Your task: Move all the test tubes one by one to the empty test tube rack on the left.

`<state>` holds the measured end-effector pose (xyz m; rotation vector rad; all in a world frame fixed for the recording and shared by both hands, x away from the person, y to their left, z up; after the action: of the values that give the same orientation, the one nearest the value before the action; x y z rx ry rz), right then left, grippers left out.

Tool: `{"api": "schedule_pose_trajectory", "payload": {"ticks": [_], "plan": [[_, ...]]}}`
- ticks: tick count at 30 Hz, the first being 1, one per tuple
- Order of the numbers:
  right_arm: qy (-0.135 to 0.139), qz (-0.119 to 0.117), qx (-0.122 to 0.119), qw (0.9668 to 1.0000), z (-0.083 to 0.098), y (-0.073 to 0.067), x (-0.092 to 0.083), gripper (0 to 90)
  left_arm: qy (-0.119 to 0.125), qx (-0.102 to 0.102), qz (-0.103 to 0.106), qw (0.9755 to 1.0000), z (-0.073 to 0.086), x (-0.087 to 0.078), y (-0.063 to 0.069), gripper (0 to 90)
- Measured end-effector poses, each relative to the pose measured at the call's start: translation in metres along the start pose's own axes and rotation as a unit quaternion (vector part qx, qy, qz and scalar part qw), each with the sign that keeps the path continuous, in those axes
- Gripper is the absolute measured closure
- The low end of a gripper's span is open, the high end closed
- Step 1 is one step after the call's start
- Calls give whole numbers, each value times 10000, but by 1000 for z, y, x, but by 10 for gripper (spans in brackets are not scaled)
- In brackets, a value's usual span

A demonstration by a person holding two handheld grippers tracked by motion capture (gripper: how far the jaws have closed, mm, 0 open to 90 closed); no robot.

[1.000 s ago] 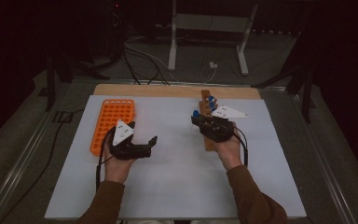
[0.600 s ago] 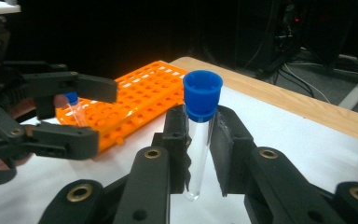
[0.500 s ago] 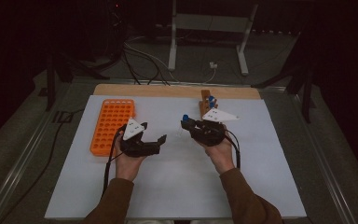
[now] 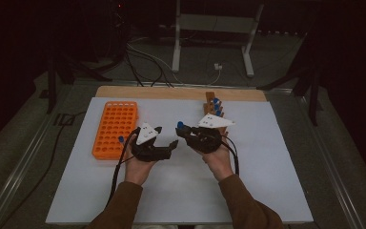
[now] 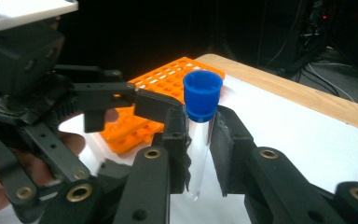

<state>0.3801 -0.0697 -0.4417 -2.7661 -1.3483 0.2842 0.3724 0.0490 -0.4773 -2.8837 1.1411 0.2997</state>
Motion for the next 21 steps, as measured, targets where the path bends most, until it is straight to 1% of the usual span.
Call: {"api": "schedule_pose_trajectory", "payload": {"ticks": [3, 5, 6, 7, 9, 10, 11, 13, 15, 16, 18, 21], "plan": [[-19, -46, 10, 10000, 1, -4, 2, 764, -50, 72, 8, 10000, 1, 2, 2, 219], [-24, -81, 11, 10000, 1, -6, 3, 764, -68, 87, 35, 9999, 2, 2, 3, 239], [-35, -91, 4, 10000, 1, -7, 3, 763, -101, 125, 69, 9998, 2, 3, 4, 265], [-45, -110, -2, 9999, 2, -8, 4, 763, -122, 251, 69, 9996, 3, 3, 7, 316], [-76, -122, 8, 9999, 3, -9, 5, 763, -106, 272, 106, 9995, 2, 3, 8, 386], [-96, -127, -12, 9999, 3, -10, 6, 763, -104, 327, 85, 9994, 2, 3, 8, 428], [-105, -140, -14, 9998, 4, -10, 6, 763, -104, 327, 85, 9994, 2, 3, 8, 464], [-136, -157, -19, 9998, 5, -12, 7, 764, -73, 361, 100, 9993, 1, 2, 9, 518], [-127, -173, -30, 9998, 5, -13, 7, 763, -73, 464, 83, 9989, 0, 1, 9, 572], [-122, -177, -26, 9998, 5, -13, 7, 763, -73, 464, 83, 9989, 0, 1, 9, 600], [-125, -184, -18, 9998, 5, -13, 8, 763, -66, 552, 83, 9984, -1, -1, 8, 621], [-141, -206, -7, 9997, 6, -14, 8, 764, -58, 578, 98, 9983, -1, -1, 8, 646]]}}
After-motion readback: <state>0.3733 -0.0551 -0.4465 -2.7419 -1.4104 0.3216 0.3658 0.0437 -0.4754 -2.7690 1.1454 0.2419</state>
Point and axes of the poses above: each handheld gripper's, and its own axes: x roughly forward along the jaws, z roughly out of its underside, y roughly to its right, the point moved 7 cm from there along x, roughly forward along the jaws, and after that the axes turned 13 degrees about y, right-handed, at the moved point
